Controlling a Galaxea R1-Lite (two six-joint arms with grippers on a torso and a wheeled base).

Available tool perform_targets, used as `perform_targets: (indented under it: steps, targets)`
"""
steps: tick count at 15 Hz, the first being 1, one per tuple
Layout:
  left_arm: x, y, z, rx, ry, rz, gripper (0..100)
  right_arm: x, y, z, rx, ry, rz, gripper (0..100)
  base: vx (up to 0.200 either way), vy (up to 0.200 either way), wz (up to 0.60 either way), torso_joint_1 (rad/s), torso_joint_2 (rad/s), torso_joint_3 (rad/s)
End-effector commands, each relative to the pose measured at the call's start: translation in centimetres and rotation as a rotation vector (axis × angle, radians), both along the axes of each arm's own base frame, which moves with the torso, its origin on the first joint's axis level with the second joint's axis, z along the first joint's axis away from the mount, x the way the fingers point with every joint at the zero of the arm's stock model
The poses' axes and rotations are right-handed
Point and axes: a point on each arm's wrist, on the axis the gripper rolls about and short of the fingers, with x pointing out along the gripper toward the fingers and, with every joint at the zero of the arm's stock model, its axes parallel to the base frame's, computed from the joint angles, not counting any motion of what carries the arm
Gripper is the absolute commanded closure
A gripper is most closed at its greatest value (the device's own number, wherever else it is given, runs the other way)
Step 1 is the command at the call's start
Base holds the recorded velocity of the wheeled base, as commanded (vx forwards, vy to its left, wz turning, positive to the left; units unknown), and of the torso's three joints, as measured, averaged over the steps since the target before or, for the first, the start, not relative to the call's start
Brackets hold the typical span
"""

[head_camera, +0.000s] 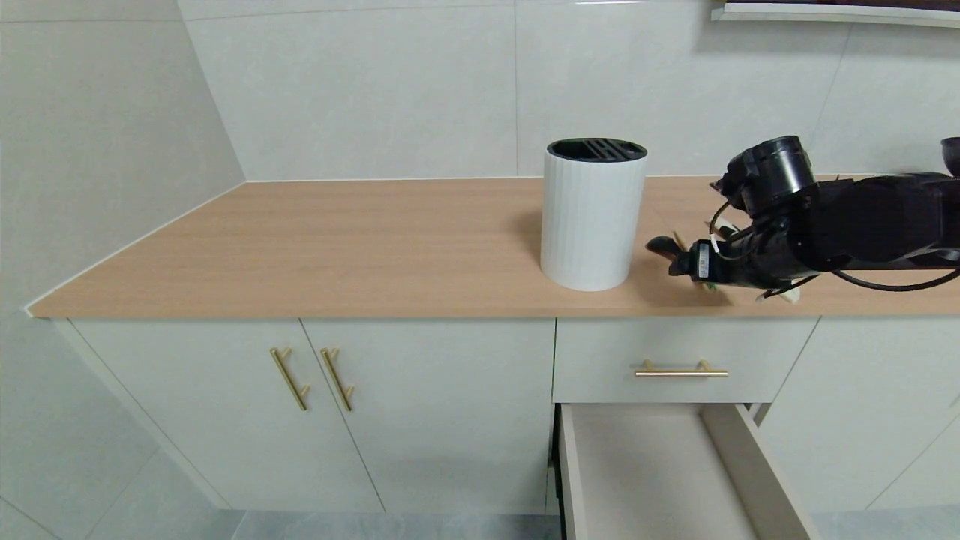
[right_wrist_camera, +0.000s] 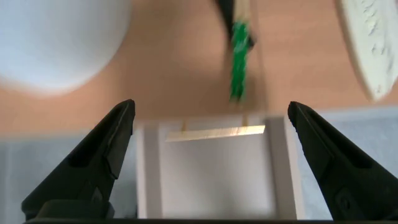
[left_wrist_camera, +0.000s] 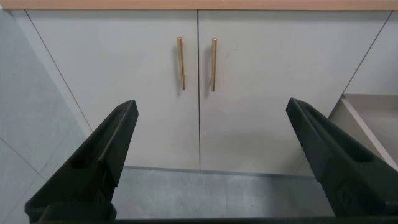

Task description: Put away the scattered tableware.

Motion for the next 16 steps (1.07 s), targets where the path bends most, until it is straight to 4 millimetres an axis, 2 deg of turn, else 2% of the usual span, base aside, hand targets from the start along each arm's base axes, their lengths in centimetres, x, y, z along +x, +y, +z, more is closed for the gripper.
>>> perform_targets:
  steps: [1, 12, 13, 16]
  targets:
    - [0.00, 0.00, 0.00, 0.000, 0.000, 0.000, 0, 1.41, -0.29, -1.88, -0.014, 0.032, -0.021, 0, 0.000, 0.000, 0.00, 0.000, 0.00, 0.000]
    - [0.00, 0.00, 0.00, 0.000, 0.000, 0.000, 0, 1.91, -0.83, -1.91, -0.010, 0.011, -0.036, 0, 0.000, 0.000, 0.00, 0.000, 0.00, 0.000]
    - [0.00, 0.00, 0.00, 0.000, 0.000, 0.000, 0, 1.91, -0.83, -1.91, -0.010, 0.011, -0.036, 100, 0.000, 0.000, 0.00, 0.000, 0.00, 0.000]
    - [0.00, 0.00, 0.00, 0.000, 0.000, 0.000, 0, 1.92, -1.08, -1.90, -0.011, 0.012, -0.041, 100, 0.000, 0.000, 0.00, 0.000, 0.00, 0.000]
